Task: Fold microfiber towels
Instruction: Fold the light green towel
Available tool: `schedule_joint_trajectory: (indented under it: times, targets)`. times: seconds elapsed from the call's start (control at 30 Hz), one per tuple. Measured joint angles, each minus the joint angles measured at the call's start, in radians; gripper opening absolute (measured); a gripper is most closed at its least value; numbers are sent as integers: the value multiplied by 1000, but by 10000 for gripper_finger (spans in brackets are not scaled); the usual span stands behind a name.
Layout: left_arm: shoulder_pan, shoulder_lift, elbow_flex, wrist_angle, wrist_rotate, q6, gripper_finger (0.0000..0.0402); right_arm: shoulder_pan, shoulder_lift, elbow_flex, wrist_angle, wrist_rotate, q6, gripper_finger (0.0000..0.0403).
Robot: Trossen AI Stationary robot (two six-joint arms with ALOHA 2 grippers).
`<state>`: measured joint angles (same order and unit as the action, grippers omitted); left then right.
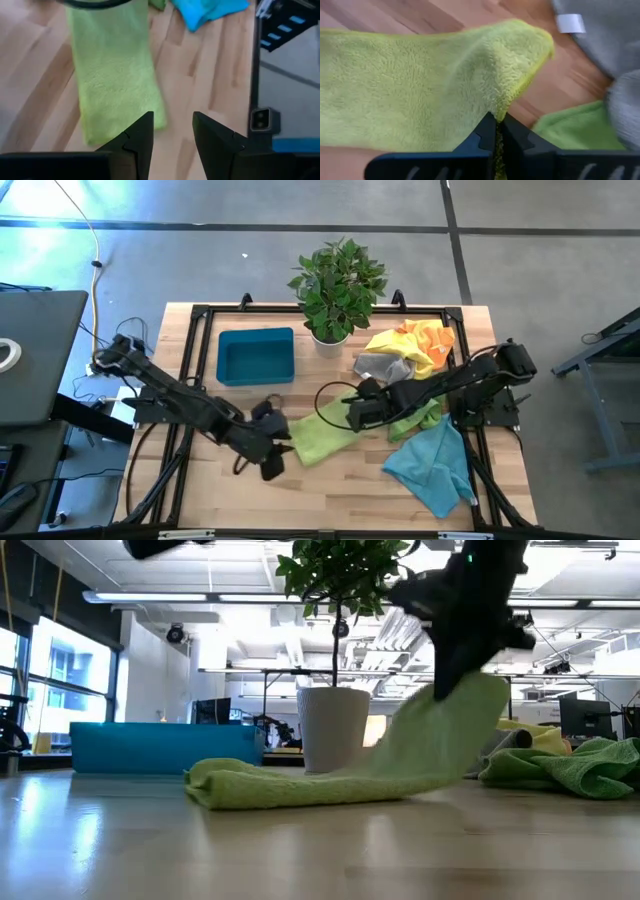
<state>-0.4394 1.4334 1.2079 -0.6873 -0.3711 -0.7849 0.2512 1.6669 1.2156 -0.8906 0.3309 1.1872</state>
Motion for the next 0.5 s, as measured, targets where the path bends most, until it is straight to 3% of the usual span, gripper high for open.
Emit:
schedule_joint_trajectory:
  times: [0.3,0.5]
  targets:
    - [-83,-204,-3,-203,-143,-7,126,9,224,286,-32,-25,20,0]
    - [-136,-267,0,-233,-179,-24,126,13,414,528,-68,-54,7,0]
